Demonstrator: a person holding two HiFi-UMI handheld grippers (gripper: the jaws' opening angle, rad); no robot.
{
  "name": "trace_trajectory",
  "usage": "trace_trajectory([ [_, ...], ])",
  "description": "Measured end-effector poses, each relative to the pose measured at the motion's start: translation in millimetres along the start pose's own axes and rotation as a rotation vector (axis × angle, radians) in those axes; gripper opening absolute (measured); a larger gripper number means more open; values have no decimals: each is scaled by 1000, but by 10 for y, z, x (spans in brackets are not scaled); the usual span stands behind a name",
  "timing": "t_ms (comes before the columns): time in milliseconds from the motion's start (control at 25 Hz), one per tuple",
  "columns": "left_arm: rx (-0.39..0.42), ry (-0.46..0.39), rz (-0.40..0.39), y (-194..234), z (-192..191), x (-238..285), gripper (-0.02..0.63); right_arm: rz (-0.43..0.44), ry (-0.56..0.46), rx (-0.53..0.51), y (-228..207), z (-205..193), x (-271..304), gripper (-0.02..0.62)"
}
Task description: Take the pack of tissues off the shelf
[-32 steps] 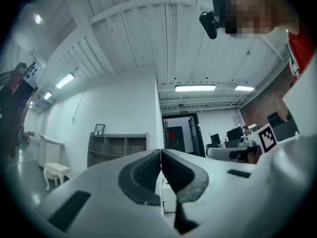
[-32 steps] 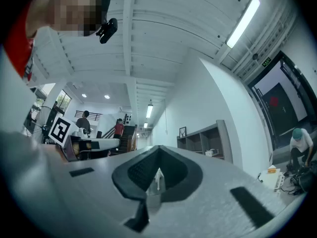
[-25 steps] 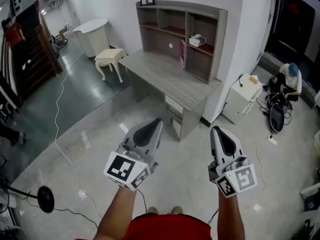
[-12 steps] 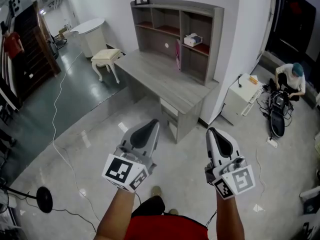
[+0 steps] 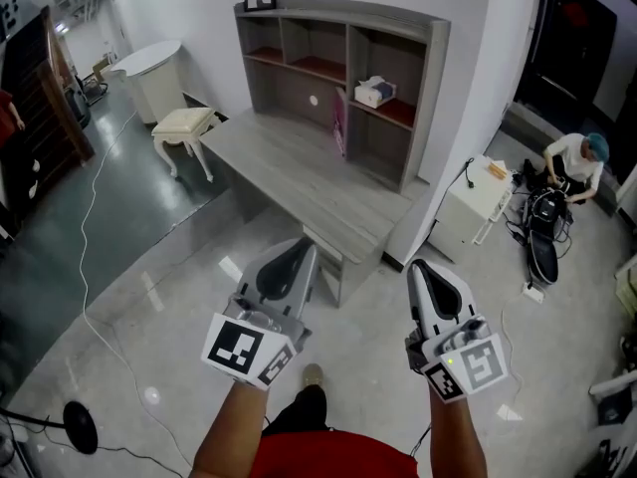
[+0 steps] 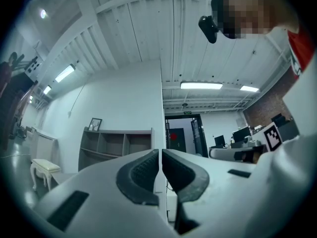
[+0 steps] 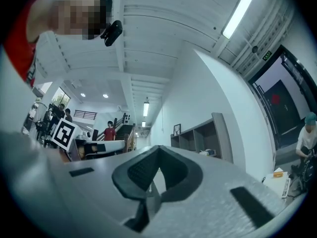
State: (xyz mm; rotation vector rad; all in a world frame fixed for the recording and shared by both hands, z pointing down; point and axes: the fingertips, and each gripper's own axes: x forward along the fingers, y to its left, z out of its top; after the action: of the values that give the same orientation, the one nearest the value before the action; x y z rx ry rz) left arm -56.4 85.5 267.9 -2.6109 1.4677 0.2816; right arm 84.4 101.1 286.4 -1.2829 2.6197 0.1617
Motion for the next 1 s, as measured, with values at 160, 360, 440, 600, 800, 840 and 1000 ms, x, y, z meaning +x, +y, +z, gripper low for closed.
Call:
trace_trajectory([
  [160,6,-19,-56,371,-30,460,11,-20,5,-21,-197,-85,578,5],
  [360,-15,-24,-110,885,-153,1104,12,-72,8,-41,-510,-173,1248,5],
  [440,-28,-17,-128,1087,-249,1348,14,-94,14,-51,-629,-233,1472,5],
  [600,-61,9,-154,1400,-460,1826,113,-121,35,-64,-854,-355,1821,5],
  [800,-64,43,-172,1629,-739,2404,213,-140,53,-68,-1205,-499,2153,5],
  [840,-64,47,-176,1662,-792,2515,233,-141,54,-68,-1282,-528,2211,5],
  [1000,-59,52,-184,1748,-989,2969,289,-130,54,-93,-1591,-607,2418,5],
])
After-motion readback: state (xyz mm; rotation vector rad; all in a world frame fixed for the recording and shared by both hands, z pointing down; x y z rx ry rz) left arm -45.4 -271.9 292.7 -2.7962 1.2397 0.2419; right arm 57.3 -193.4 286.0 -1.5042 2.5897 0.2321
